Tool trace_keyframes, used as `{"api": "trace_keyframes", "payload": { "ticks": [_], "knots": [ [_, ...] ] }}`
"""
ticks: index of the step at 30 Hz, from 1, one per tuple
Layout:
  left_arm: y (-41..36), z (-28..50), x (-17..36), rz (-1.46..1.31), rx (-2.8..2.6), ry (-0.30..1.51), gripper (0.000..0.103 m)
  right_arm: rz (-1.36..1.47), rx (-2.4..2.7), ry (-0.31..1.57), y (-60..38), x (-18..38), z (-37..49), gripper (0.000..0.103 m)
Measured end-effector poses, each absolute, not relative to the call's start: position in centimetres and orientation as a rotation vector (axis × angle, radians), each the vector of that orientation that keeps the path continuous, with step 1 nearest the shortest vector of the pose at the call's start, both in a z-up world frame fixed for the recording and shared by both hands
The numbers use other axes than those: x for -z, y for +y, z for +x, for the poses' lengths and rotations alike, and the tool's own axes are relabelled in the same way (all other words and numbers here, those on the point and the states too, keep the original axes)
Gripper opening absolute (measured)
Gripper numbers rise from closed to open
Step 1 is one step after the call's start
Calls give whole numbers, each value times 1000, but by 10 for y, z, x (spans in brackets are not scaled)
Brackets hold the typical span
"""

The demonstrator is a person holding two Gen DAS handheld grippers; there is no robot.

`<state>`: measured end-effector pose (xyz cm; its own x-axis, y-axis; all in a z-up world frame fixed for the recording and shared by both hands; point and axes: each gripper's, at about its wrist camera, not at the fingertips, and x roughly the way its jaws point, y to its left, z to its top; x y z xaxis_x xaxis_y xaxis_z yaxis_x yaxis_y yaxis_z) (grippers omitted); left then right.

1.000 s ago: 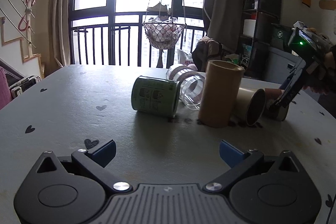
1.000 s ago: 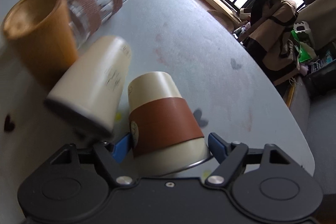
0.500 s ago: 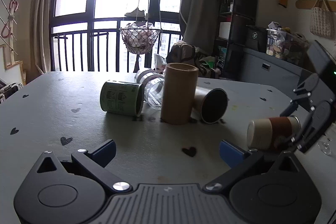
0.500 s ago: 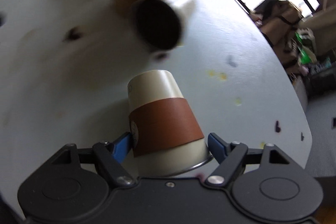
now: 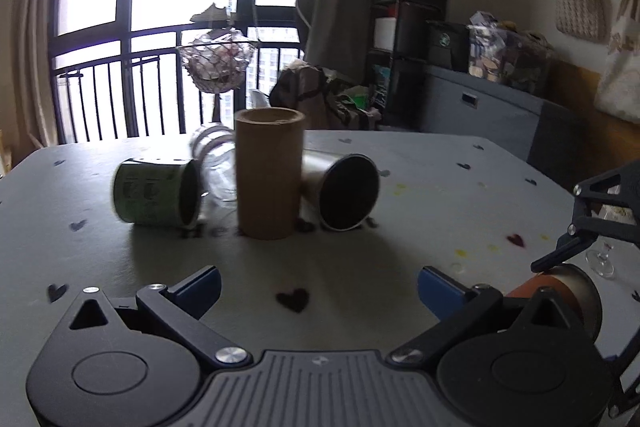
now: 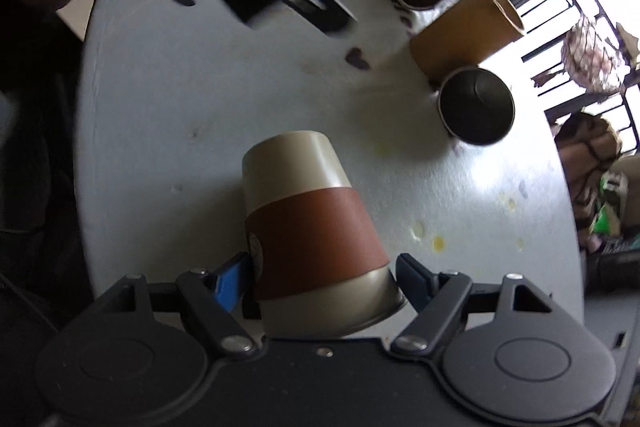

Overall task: Flip cup upright
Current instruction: 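Carry the cup toward the left tool while the left tool approaches it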

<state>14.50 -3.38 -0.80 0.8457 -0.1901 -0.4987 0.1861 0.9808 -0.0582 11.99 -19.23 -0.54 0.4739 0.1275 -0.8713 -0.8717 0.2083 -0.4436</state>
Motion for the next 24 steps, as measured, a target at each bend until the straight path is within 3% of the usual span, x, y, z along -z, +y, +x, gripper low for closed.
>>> {"api": "trace_keyframes", "payload": {
  "ticks": [5, 11, 24],
  "knots": [
    [-53, 174, 15, 23, 262, 563, 103, -1170, -748, 719, -194, 8, 107, 96],
    [-65, 189, 27, 64, 312, 615, 103, -1001, -567, 616, -217, -1, 94, 96],
    [-67, 162, 36, 110, 398, 694, 103, -630, -221, 576, -259, 17, 113, 95]
  ]
}}
